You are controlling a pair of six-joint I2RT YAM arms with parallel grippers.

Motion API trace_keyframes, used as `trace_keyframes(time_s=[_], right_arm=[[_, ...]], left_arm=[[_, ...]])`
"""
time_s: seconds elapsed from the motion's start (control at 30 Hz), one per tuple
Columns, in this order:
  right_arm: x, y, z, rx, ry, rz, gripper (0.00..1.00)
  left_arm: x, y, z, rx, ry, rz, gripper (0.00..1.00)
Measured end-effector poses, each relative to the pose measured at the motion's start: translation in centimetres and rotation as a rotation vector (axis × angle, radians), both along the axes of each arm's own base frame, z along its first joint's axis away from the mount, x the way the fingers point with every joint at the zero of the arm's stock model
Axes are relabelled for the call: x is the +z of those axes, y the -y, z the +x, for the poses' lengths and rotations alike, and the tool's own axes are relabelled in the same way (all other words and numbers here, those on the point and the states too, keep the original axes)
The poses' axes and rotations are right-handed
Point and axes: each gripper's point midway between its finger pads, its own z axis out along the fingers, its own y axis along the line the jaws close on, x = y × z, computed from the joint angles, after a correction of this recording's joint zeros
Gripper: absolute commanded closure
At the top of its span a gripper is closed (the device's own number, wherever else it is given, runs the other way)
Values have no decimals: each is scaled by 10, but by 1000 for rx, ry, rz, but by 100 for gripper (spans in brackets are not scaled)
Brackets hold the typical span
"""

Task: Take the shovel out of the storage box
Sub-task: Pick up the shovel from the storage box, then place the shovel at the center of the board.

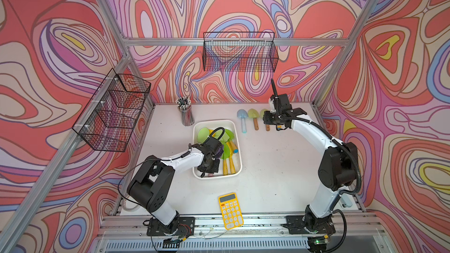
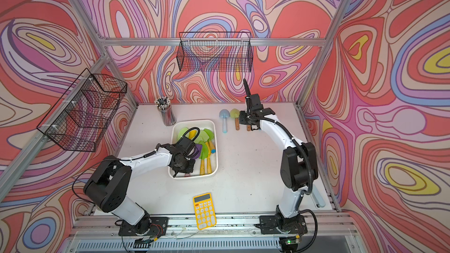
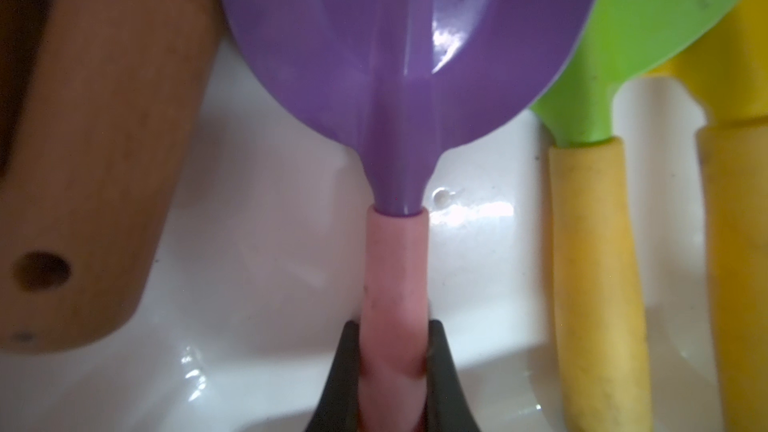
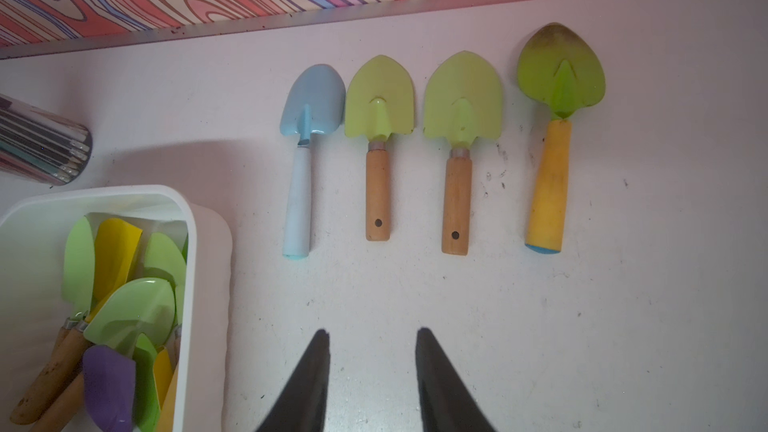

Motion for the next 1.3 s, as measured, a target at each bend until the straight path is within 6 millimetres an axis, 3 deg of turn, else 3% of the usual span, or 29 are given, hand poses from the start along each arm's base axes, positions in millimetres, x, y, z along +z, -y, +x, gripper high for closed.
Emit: trace_keyframes(time_s=[0.3,0.5,0.8,1.03,1.3], right_arm=[[16,-3,-23,26,41,51,63],[20,-34,-41,134,46,243,61],[26,-92,-70,351,22,619,54],[53,-113,-91,501,48,801,41],[79,-125,-115,655,76,952,40]], left_arm=[[49,6,17,35,146,-115,100],[68,17,33,79,159,-304,100],[139,64,43,-12,252,-677,100],[173,83,42,-59,267,-908,100],[201,97,40,-93,256,-1086,100]])
